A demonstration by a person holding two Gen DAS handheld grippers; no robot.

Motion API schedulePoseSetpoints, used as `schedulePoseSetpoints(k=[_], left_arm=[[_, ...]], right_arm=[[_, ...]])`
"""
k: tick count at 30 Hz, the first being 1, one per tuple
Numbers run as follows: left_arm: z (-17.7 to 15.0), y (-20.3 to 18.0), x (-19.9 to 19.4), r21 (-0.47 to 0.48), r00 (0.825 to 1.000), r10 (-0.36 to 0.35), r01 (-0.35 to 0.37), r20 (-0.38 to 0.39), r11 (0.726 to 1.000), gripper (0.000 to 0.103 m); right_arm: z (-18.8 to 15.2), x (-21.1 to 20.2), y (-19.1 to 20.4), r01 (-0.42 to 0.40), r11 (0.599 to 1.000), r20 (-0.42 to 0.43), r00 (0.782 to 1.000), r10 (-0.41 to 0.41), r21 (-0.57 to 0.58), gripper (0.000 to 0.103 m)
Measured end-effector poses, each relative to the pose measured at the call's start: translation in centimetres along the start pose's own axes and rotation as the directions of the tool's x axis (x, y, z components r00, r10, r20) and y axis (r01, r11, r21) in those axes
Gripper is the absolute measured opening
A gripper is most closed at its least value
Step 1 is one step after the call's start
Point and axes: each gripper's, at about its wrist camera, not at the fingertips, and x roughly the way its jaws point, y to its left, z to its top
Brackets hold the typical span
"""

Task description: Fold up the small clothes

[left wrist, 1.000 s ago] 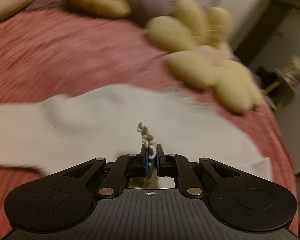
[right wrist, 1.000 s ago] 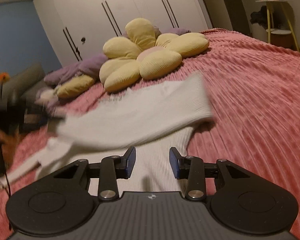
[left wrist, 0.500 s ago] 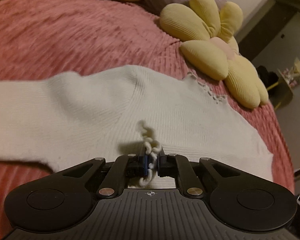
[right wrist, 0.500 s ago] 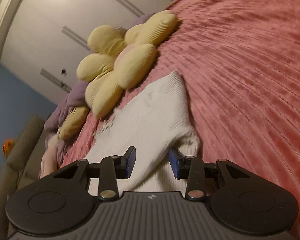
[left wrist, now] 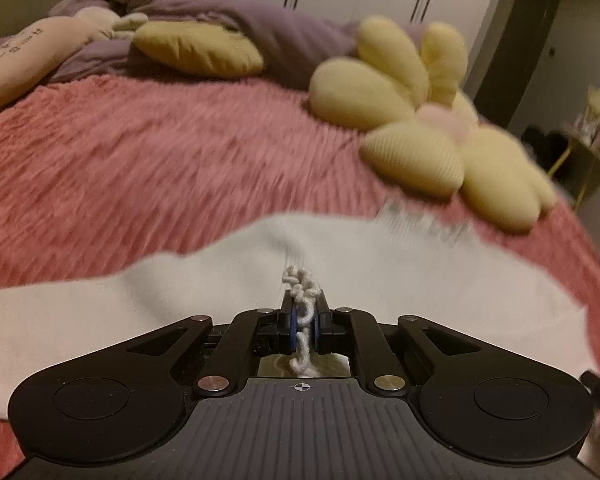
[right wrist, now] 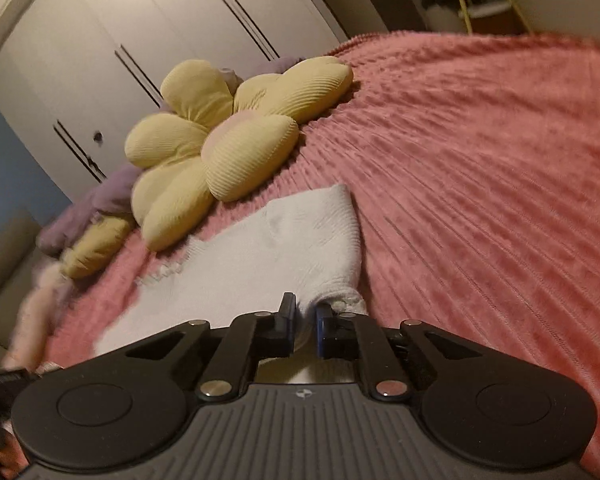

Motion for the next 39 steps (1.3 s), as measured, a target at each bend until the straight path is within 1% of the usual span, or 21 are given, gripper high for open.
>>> schedulePoseSetpoints(k=[3, 4, 6, 8, 10, 12, 15, 17, 18, 21, 23, 25, 26, 27, 28, 32, 34, 36, 37, 38, 39], left_arm=[[-1.4, 0.4, 1.1, -0.012, 0.998, 0.020, -0.021, -0.062, 1.000, 0.010], [-1.8, 0.5, 1.2, -0.011, 0.997, 0.017, -0.018, -0.070, 1.000, 0.010], [-2.3, 0.3, 1.2, 0.007, 0.998, 0.016, -0.015, -0.063, 1.000, 0.010], [-2.3, -0.2, 1.2, 0.042, 0.998, 0.010, -0.008, -0.064, 0.999, 0.010], [-2.1, -0.8, 1.1, 0.060, 0.999, 0.022, -0.019, -0.050, 0.998, 0.010], [-1.9, -1.0, 0.9, 0.061, 0.999, 0.033, -0.030, -0.040, 0.998, 0.011], [-1.9, -0.7, 0.7, 0.055, 0.998, 0.040, -0.037, -0.053, 0.998, 0.016], [-2.0, -0.1, 0.5, 0.033, 0.997, 0.034, -0.031, -0.066, 0.999, 0.019], [-2.1, 0.3, 0.3, 0.013, 0.997, 0.022, -0.021, -0.072, 1.000, 0.022], [-2.6, 1.2, -0.1, -0.040, 0.996, -0.018, 0.014, -0.091, 0.999, 0.023], [-3.1, 1.2, -0.1, -0.042, 0.994, -0.026, 0.022, -0.103, 0.999, 0.023], [-3.3, 1.1, -0.1, -0.028, 0.994, -0.020, 0.017, -0.106, 0.999, 0.023], [-3.2, 0.9, -0.2, -0.022, 0.994, -0.015, 0.013, -0.106, 1.000, 0.018], [-3.1, 0.7, -0.2, -0.014, 0.994, -0.016, 0.015, -0.106, 1.000, 0.011], [-2.8, 0.4, -0.3, -0.003, 0.995, -0.009, 0.009, -0.097, 1.000, 0.010], [-2.2, -0.9, -0.7, 0.074, 0.998, 0.063, -0.062, -0.025, 0.995, 0.010], [-2.4, -1.7, -0.5, 0.144, 0.993, 0.120, -0.120, 0.011, 0.982, 0.010], [-3.0, -2.3, 0.3, 0.203, 0.983, 0.186, -0.181, -0.005, 0.962, 0.011], [-3.3, -2.3, 0.6, 0.216, 0.978, 0.206, -0.196, -0.025, 0.957, 0.015], [-3.6, -2.1, 0.5, 0.216, 0.978, 0.209, -0.199, -0.024, 0.956, 0.017], [-3.9, -1.8, -0.2, 0.200, 0.980, 0.200, -0.194, -0.007, 0.960, 0.028]], right_arm=[[-0.5, 0.2, 0.0, 0.021, 0.999, -0.004, 1.000, -0.021, -0.043, 0.008], [-0.3, 0.2, 0.1, 0.026, 0.998, -0.004, 1.000, -0.027, -0.060, 0.007], [-0.3, 0.0, 0.4, 0.045, 0.994, 0.008, 0.999, -0.044, -0.097, 0.007], [-0.2, -0.2, 0.7, 0.082, 0.988, 0.035, 0.996, -0.078, -0.129, 0.005], [-0.5, -0.3, 0.9, 0.128, 0.981, 0.060, 0.991, -0.121, -0.146, 0.005], [-0.9, 0.0, 1.0, 0.143, 0.975, 0.054, 0.989, -0.136, -0.171, 0.005], [-0.7, -0.3, 1.5, 0.127, 0.970, 0.026, 0.992, -0.124, -0.207, 0.010], [-0.7, -1.5, 1.3, 0.093, 0.973, 0.012, 0.996, -0.092, -0.210, 0.018], [-0.8, -2.1, 1.2, 0.082, 0.974, 0.013, 0.997, -0.081, -0.209, 0.020], [-1.5, -3.8, 1.3, 0.090, 0.973, 0.038, 0.996, -0.084, -0.212, 0.020], [-2.1, -4.5, 1.6, 0.087, 0.971, 0.048, 0.996, -0.078, -0.225, 0.020], [-2.7, -4.8, 2.1, 0.065, 0.966, 0.040, 0.998, -0.057, -0.252, 0.020], [-3.0, -4.8, 2.5, 0.057, 0.962, 0.031, 0.998, -0.051, -0.266, 0.020], [-3.2, -4.8, 2.8, 0.055, 0.959, 0.024, 0.998, -0.050, -0.278, 0.020], [-3.3, -4.7, 3.2, 0.053, 0.955, 0.017, 0.999, -0.050, -0.292, 0.019], [-3.4, -4.4, 4.5, 0.060, 0.939, 0.029, 0.998, -0.053, -0.338, 0.019], [-3.3, -4.2, 5.1, 0.065, 0.934, 0.038, 0.998, -0.055, -0.352, 0.019], [-3.4, -3.7, 5.2, 0.066, 0.931, 0.024, 0.998, -0.061, -0.359, 0.019], [-3.5, -3.3, 5.2, 0.067, 0.930, 0.004, 0.997, -0.071, -0.362, 0.019], [-3.7, -2.9, 5.1, 0.066, 0.928, -0.018, 0.997, -0.078, -0.366, 0.019], [-3.9, -2.8, 5.1, 0.066, 0.926, -0.029, 0.996, -0.083, -0.373, 0.019]])
